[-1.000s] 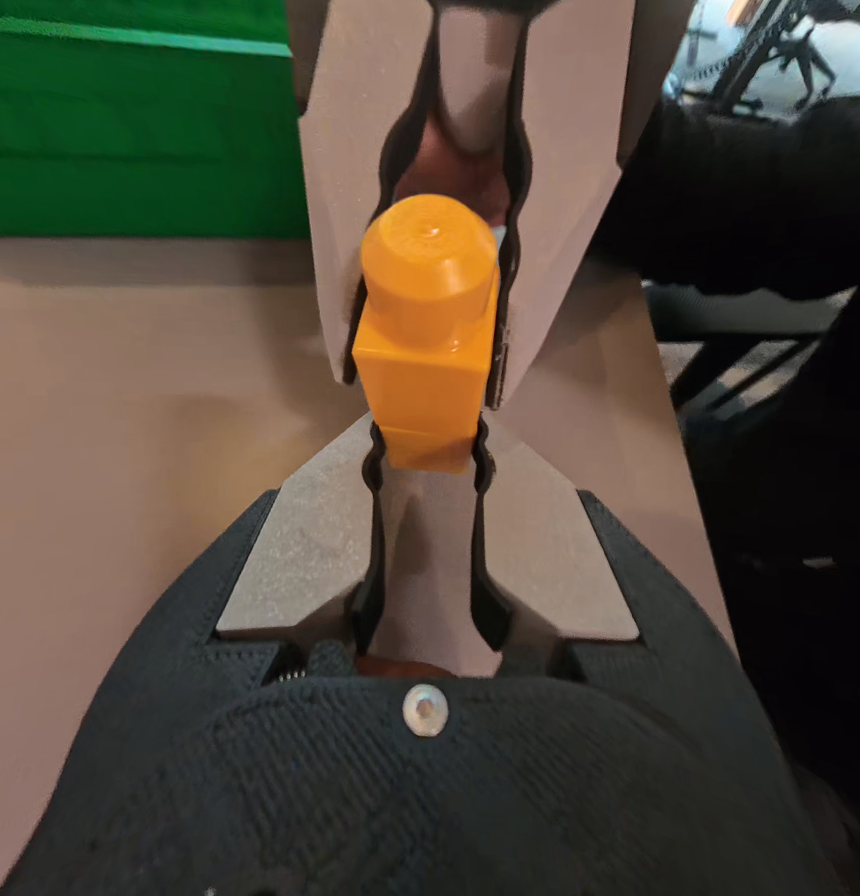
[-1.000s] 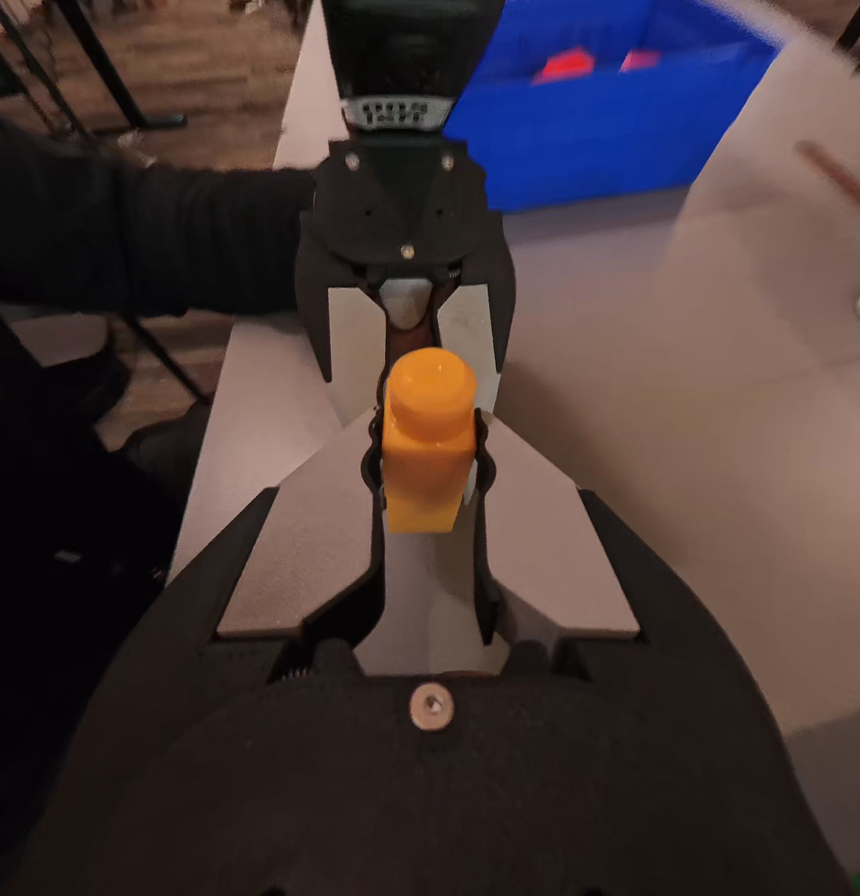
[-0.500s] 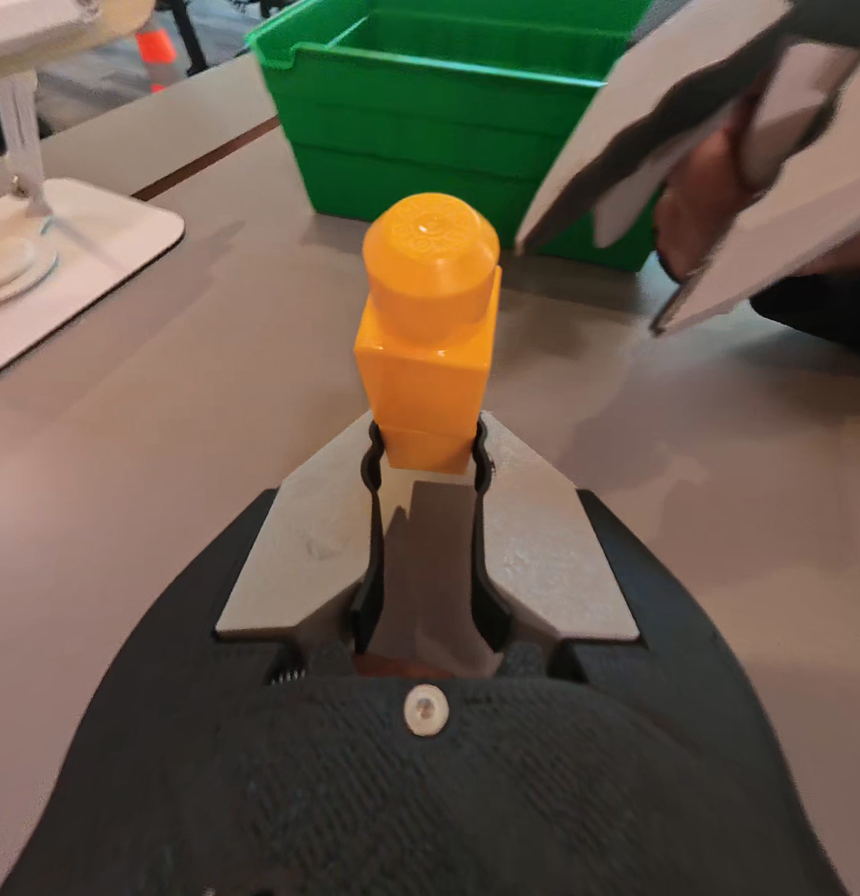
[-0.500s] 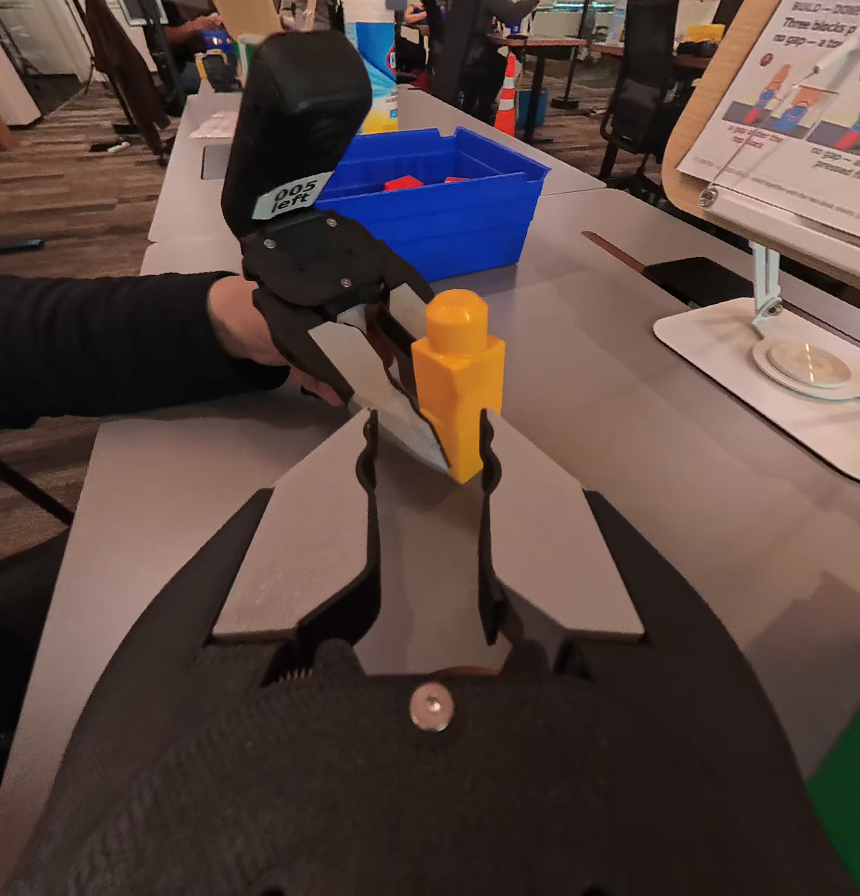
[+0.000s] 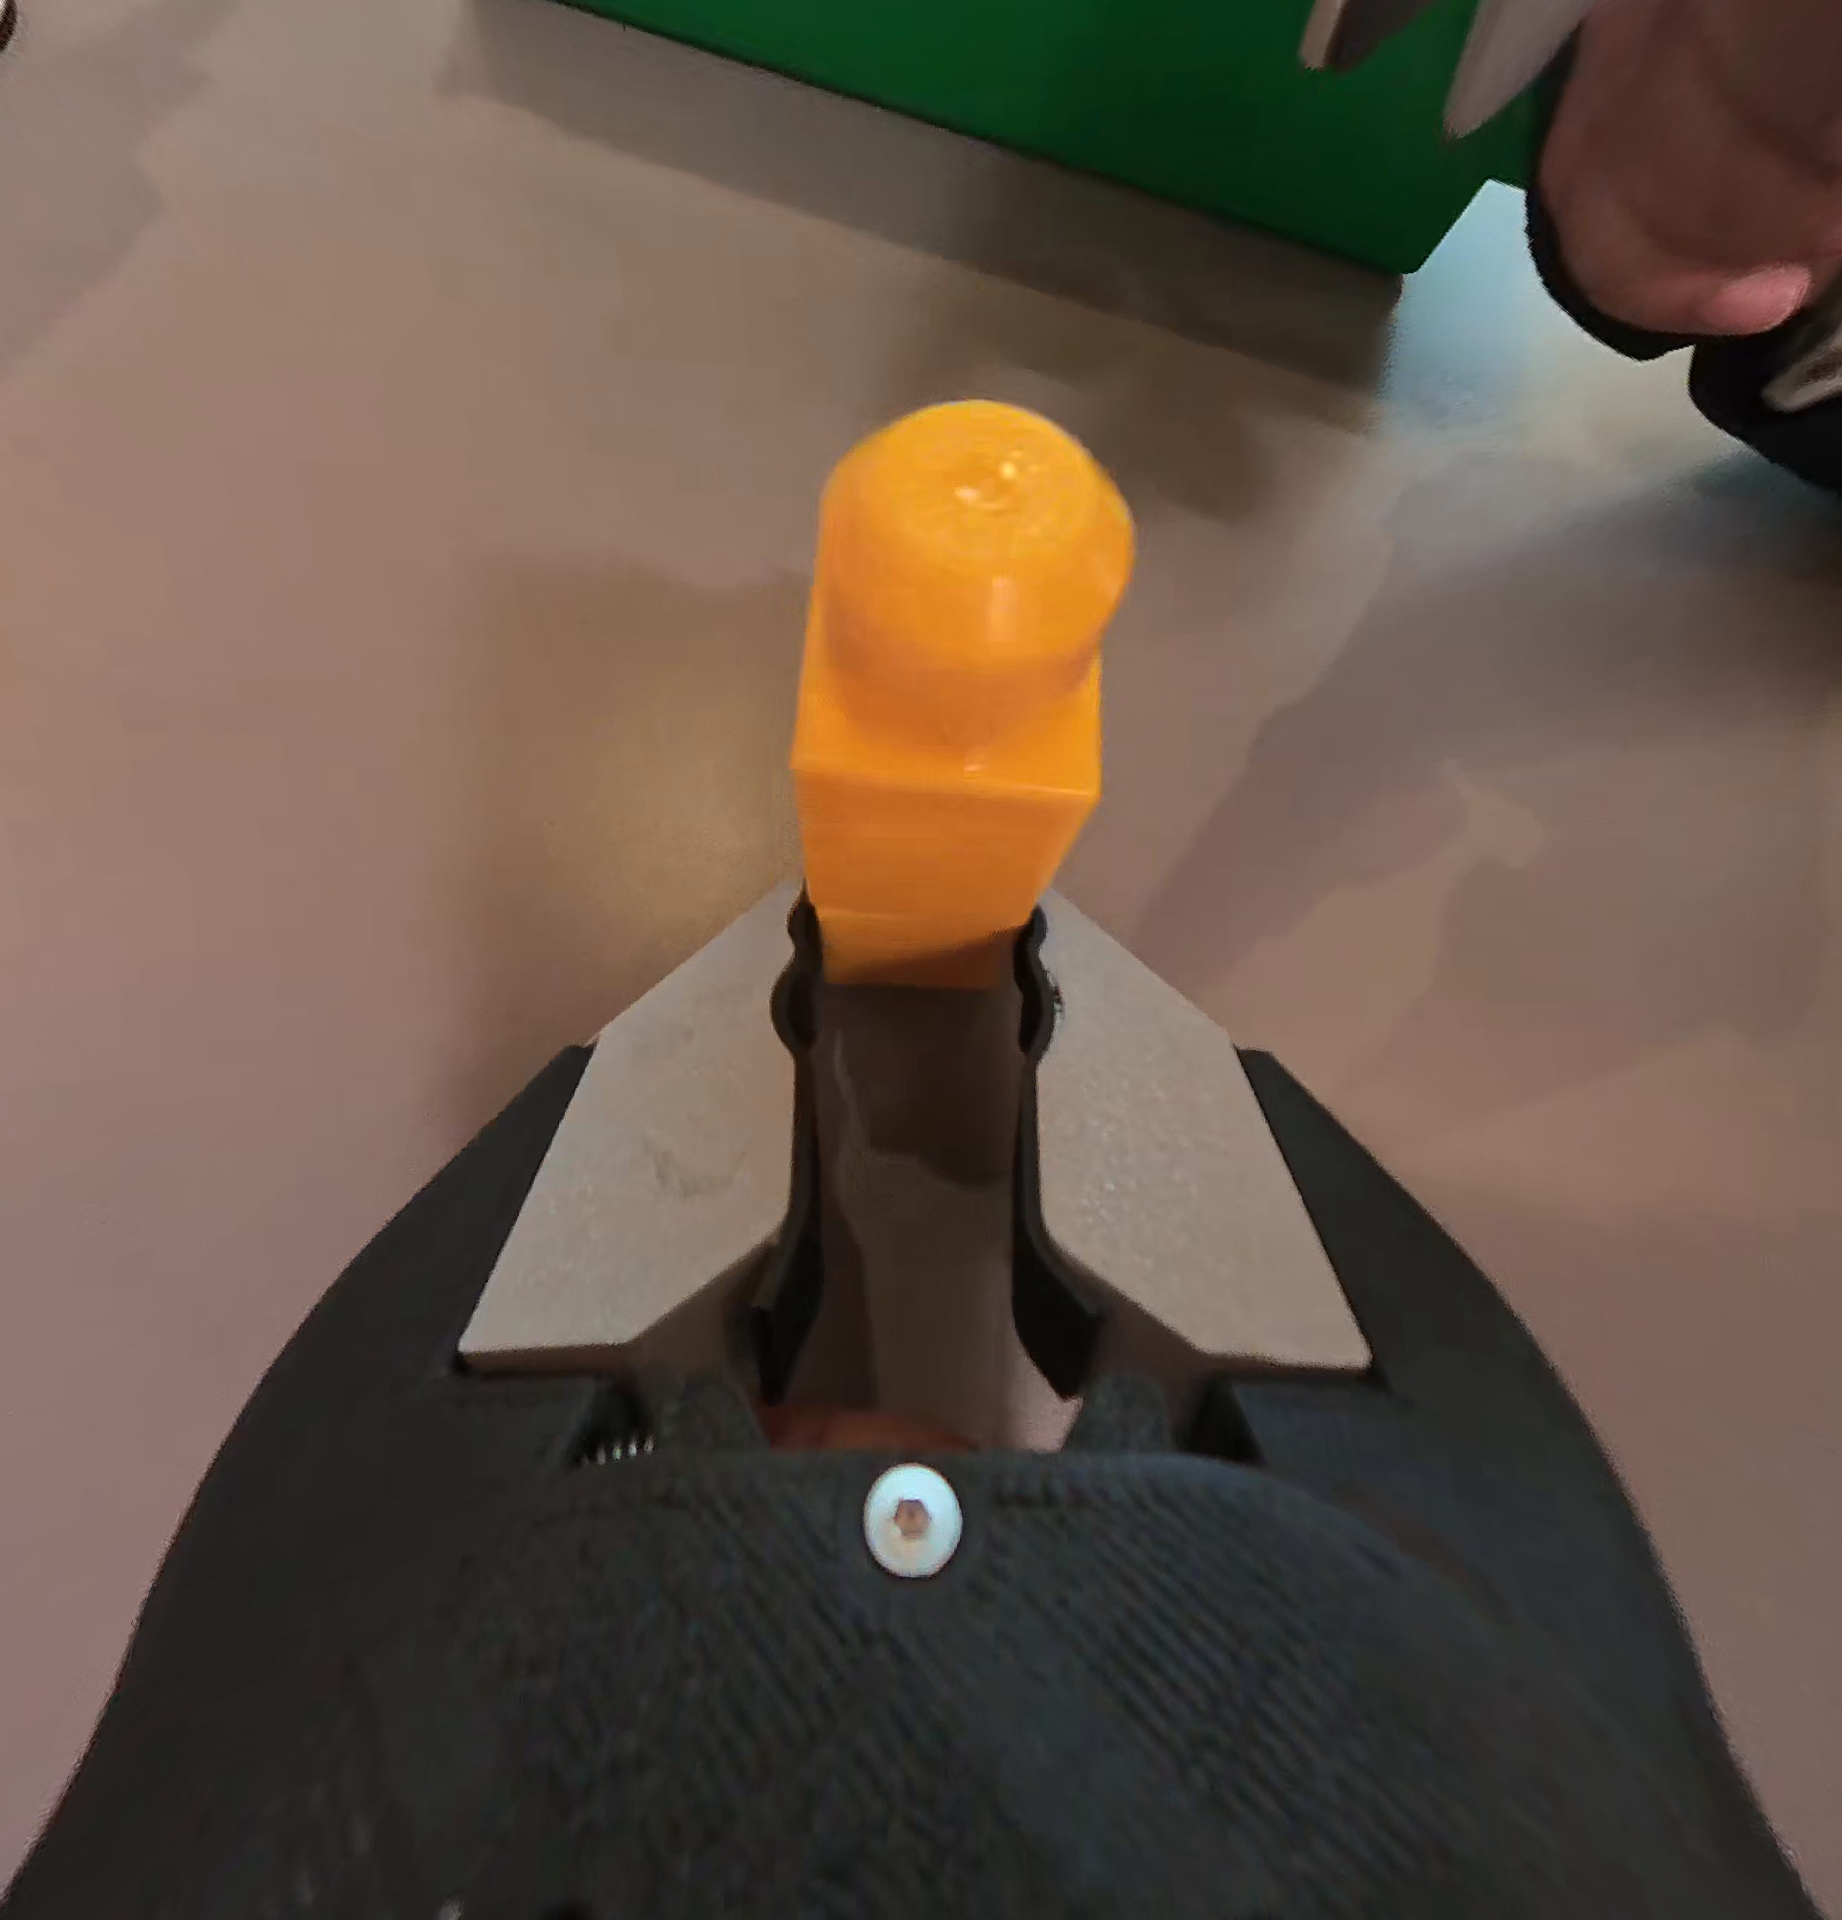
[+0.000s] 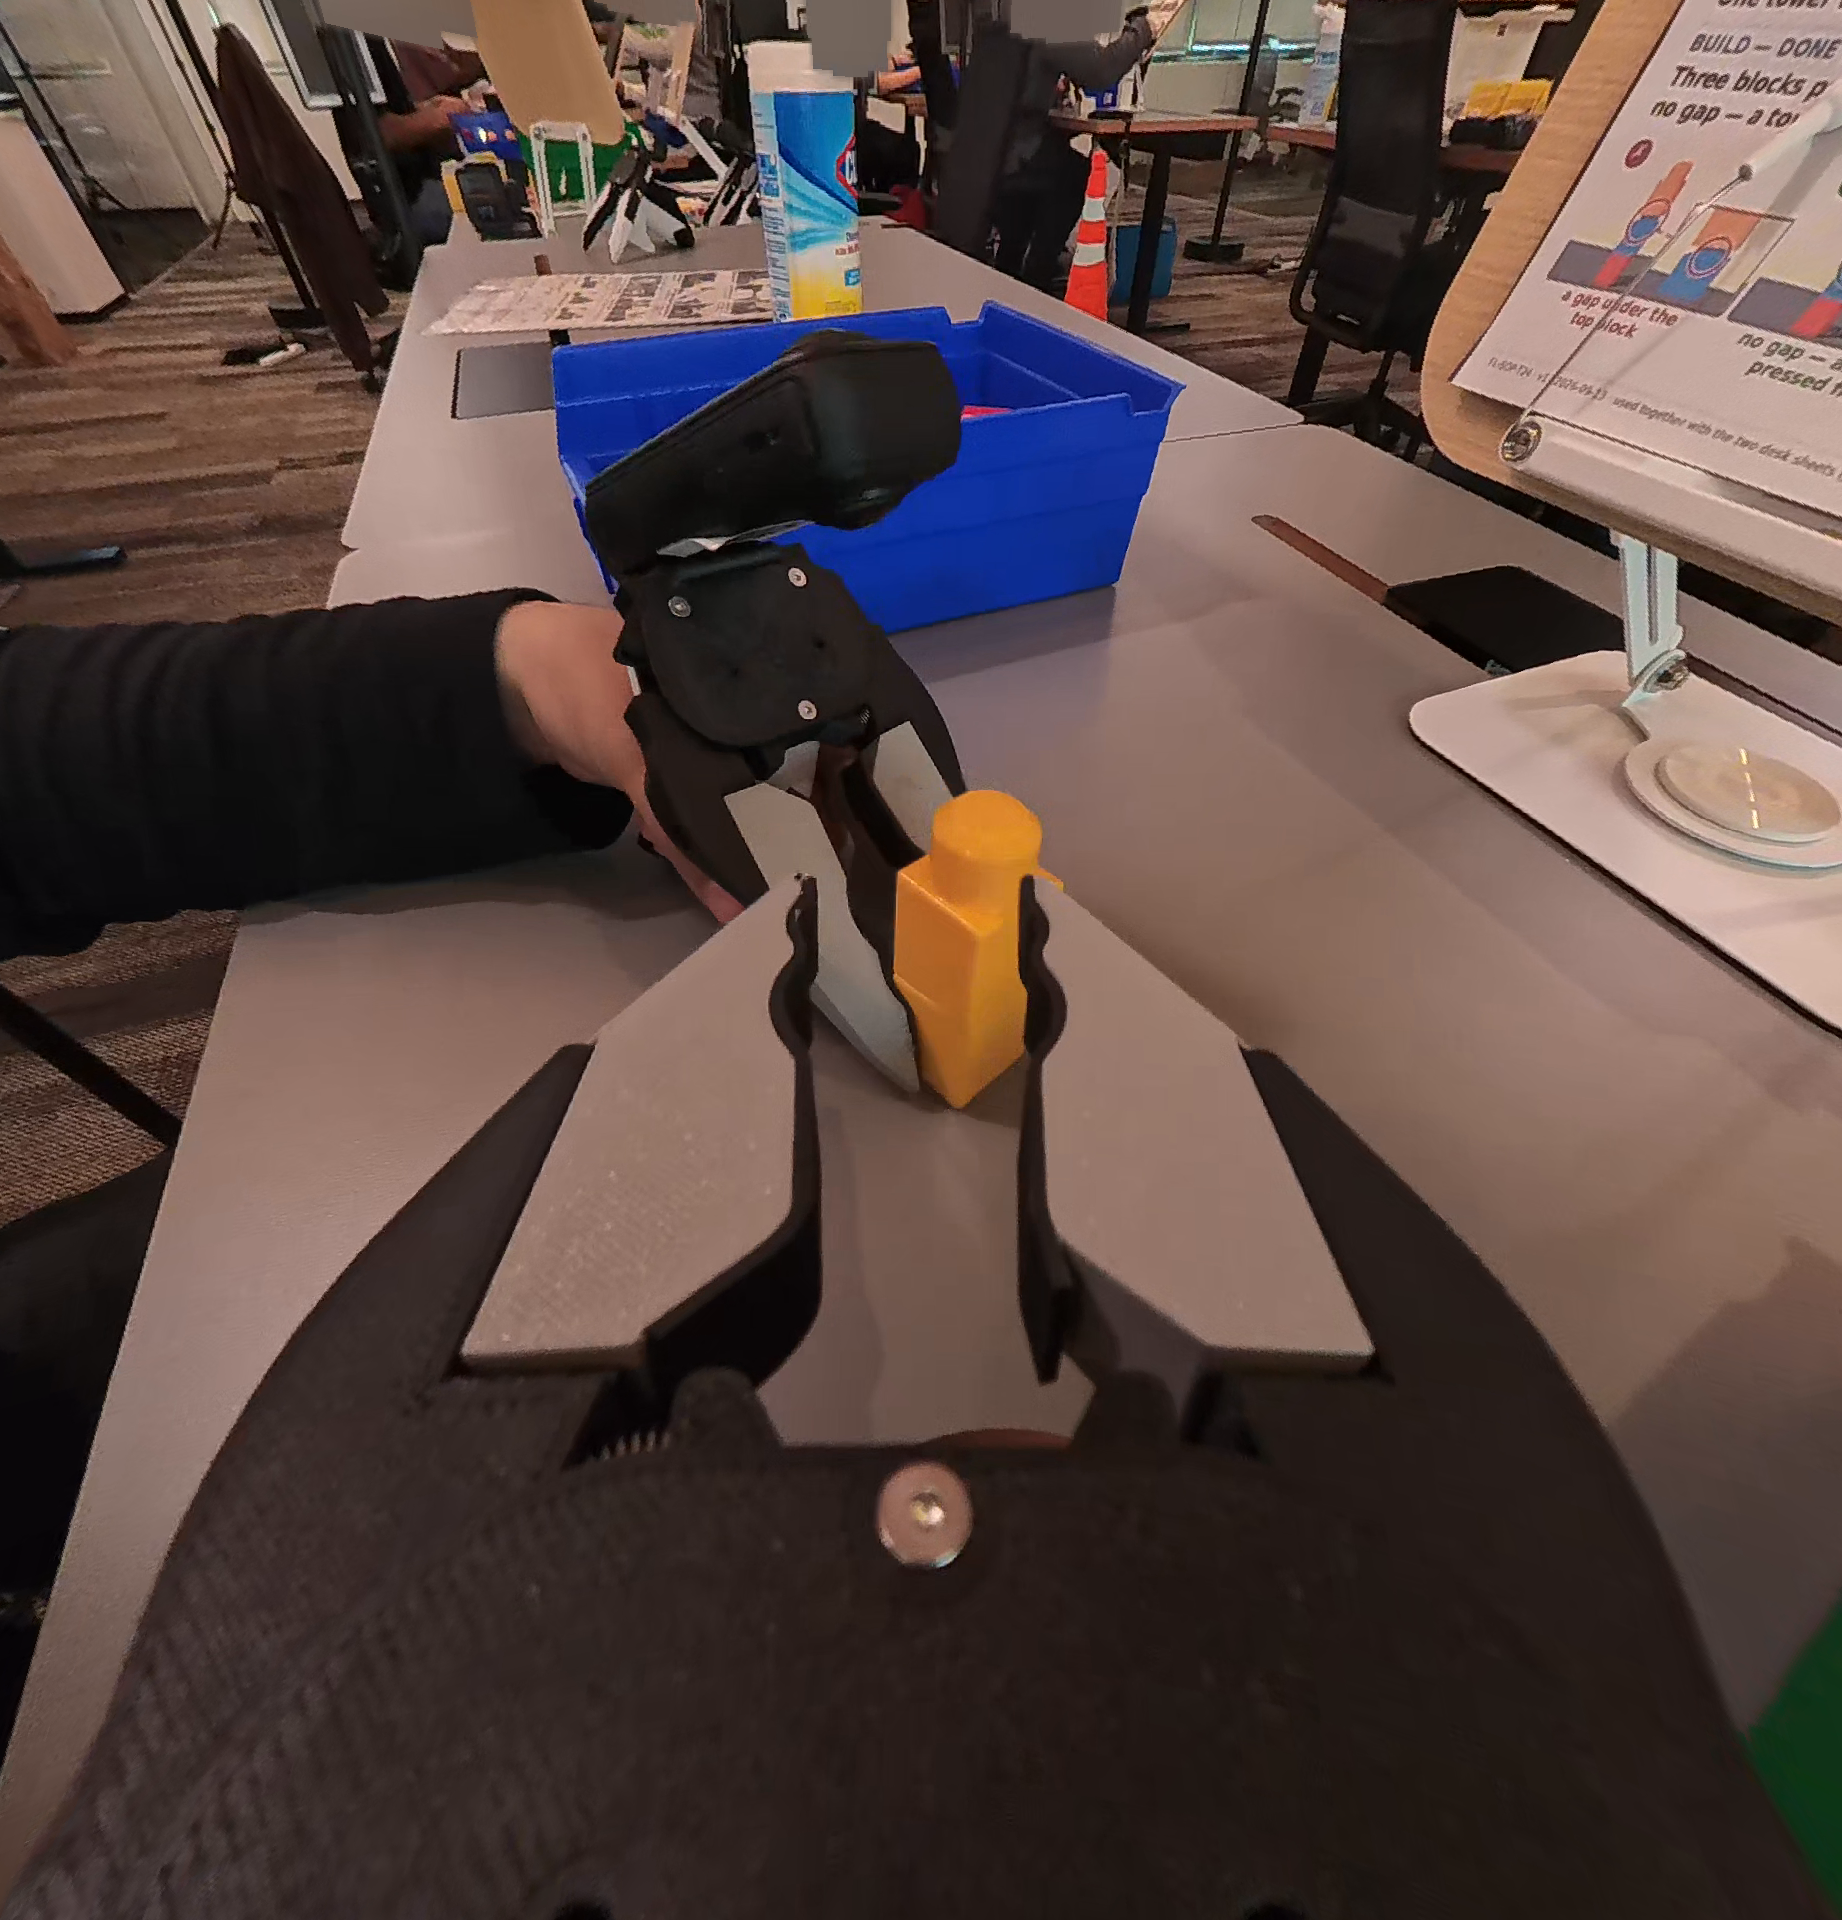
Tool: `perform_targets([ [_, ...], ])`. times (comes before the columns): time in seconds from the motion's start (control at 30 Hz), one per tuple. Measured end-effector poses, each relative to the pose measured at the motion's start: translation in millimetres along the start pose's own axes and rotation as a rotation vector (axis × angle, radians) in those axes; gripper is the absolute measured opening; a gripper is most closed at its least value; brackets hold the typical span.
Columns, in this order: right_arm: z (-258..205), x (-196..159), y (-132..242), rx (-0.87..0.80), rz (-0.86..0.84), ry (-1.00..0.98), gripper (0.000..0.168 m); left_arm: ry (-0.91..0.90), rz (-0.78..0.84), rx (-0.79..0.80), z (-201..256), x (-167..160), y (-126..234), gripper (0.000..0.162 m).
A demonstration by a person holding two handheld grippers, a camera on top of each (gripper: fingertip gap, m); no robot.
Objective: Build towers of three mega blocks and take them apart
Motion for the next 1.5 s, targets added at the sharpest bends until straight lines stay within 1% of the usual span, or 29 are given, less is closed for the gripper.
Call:
perform_targets([
  [0.07,0.0,-0.4,-0.3,-0.004,-0.002,0.006,0.036,-0.013,-0.003,0.003,1.2,0.3,-0.1,0.038],
  [0.13,0.1,-0.2,0.0,-0.004,0.002,0.007,0.036,-0.022,-0.007,0.011,2.1,0.5,-0.3,0.045],
  [0.27,0.9,0.2,0.9,-0.003,0.006,0.001,0.036,-0.016,-0.009,0.022,1.2,0.2,-0.1,0.054],
  [0.37,0.8,0.9,1.9,-0.007,0.016,0.008,0.036,-0.019,-0.019,0.021,1.9,-0.7,1.7,0.065],
  [0.4,0.6,1.2,2.2,-0.003,0.019,0.009,0.036,-0.027,-0.026,0.018,2.2,-1.5,3.0,0.072],
  [0.57,0.8,4.0,6.8,0.001,0.041,0.014,0.037,-0.021,-0.054,0.007,0.4,-7.1,15.9,0.087],
  [0.67,1.9,5.8,10.3,0.01,0.062,0.005,0.037,-0.001,-0.027,0.01,1.0,-11.9,31.5,0.089],
  [0.73,3.9,5.7,11.6,0.012,0.072,-0.002,0.037,0.056,0.026,-0.003,4.9,-19.7,44.4,0.09],
  [0.8,5.9,4.8,11.6,0.016,0.072,-0.012,0.037,0.116,0.061,0.021,9.4,-30.5,58.2,0.09],
  [0.9,6.7,3.9,10.7,0.013,0.069,-0.017,0.037,0.184,0.097,0.124,18.2,-46.7,86.2,0.088],
  [0.97,4.8,3.9,10.0,0.017,0.065,-0.013,0.037,0.231,0.134,0.193,25.4,-53.0,111.0,0.085],
  [1.03,2.4,4.1,9.6,0.017,0.066,-0.001,0.037,0.237,0.144,0.322,29.5,-55.8,144.3,0.082],
  [1.1,0.5,4.2,9.1,0.018,0.063,0.007,0.037,0.226,0.142,0.464,29.2,-55.8,185.5,0.079],
  [1.2,-1.2,4.1,8.1,0.02,0.06,0.01,0.037,0.252,0.121,0.703,11.0,-59.0,246.6,0.071],
  [1.27,-2.0,4.1,7.4,0.02,0.061,0.01,0.037,0.344,0.085,0.839,-18.5,-67.4,274.7,0.068],
  [1.3,-2.5,4.0,7.0,0.023,0.06,0.009,0.037,0.4,0.051,0.877,-35.8,-73.7,282.3,0.068],
  [1.37,-3.1,3.2,5.6,0.024,0.054,0.009,0.037,0.483,-0.062,0.911,-69.2,-90.0,284.7,0.069],
  [1.5,-2.1,1.4,3.6,0.004,0.039,0.023,0.037,0.598,-0.293,0.989,-122.1,-127.5,265.1,0.072],
])
Point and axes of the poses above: each gripper's, where its closed fingertips meet, y back along the fingers, x out of its top, z = x × y across the jaws, the point moved 10 cm from there along y, back along the fingers, and after that the axes turned 14 degrees about -y, right-handed, at the moved point
